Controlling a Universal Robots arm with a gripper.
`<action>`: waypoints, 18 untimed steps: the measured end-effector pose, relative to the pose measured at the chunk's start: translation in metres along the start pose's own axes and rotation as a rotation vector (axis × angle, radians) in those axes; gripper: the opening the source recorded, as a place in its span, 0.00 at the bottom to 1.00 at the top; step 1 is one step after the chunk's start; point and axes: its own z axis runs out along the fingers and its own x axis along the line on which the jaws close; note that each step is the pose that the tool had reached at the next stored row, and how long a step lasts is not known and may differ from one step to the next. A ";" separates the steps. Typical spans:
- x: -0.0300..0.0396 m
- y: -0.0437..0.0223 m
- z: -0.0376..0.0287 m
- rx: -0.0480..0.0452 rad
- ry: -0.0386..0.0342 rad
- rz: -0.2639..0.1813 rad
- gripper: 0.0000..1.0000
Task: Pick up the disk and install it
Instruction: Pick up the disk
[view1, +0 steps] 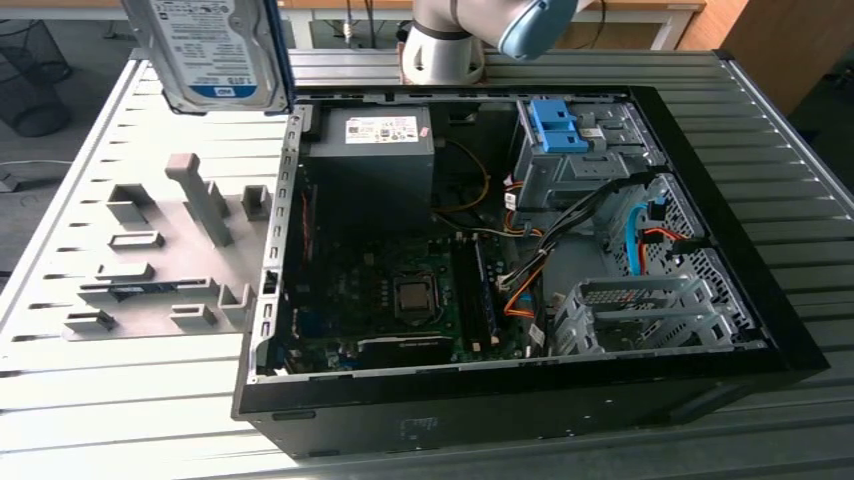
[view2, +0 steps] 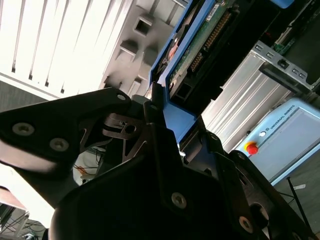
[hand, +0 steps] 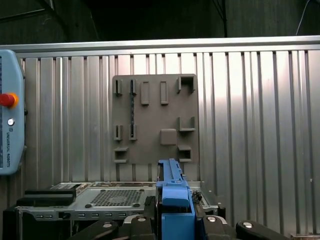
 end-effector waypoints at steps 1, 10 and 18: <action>-0.0002 -0.0045 0.0002 -0.0012 0.0001 0.000 0.36; -0.0017 -0.0430 0.0022 -0.0099 0.0006 0.000 0.36; 0.0075 -0.0442 0.0036 0.0257 -0.0040 0.000 0.36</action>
